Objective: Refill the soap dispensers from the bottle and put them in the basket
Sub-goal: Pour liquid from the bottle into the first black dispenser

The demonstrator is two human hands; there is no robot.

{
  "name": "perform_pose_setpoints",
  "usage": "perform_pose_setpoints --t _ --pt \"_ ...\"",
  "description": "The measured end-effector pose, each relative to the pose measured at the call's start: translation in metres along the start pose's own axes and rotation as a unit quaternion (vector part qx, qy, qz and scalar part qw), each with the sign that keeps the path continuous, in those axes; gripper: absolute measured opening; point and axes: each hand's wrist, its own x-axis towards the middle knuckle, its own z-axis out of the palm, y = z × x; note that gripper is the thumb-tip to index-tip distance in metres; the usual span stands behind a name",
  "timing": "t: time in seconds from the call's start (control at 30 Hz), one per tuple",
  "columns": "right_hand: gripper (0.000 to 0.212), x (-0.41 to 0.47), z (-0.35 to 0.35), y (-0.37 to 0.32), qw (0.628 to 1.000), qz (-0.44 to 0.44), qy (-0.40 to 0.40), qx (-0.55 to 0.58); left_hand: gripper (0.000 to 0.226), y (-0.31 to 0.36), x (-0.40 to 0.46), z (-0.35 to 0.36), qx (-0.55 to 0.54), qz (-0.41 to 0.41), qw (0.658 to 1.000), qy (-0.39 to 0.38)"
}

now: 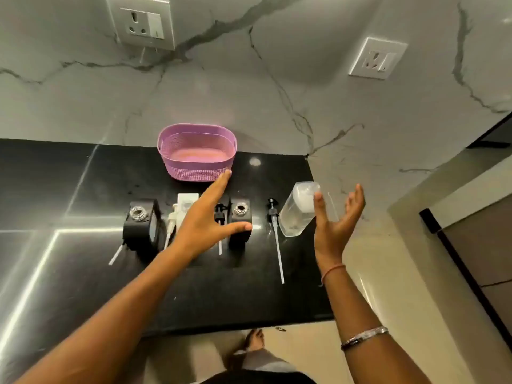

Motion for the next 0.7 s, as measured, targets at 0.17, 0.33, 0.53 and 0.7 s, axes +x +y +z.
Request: perform_pose_setpoints --t 0.17,0.33,0.53,0.7 --pt "0.122 0.009 0.003 0.046 0.986 0.102 -0.128 0.03 0.136 -0.018 0.02 0.027 -0.013 -0.074 0.994 -0.076" --pt "0.106 0.023 0.02 0.057 0.981 0.073 -0.176 0.022 0.143 -0.042 0.036 0.03 0.068 -0.136 0.973 -0.173" --pt "0.085 0.021 0.035 0.075 0.982 0.062 -0.175 0.035 0.133 -0.049 0.04 0.036 0.098 -0.149 0.966 -0.187" --pt "0.09 0.023 0.035 0.079 0.983 0.073 -0.165 0.043 0.138 -0.047 0.041 0.039 0.09 -0.162 0.955 -0.233"
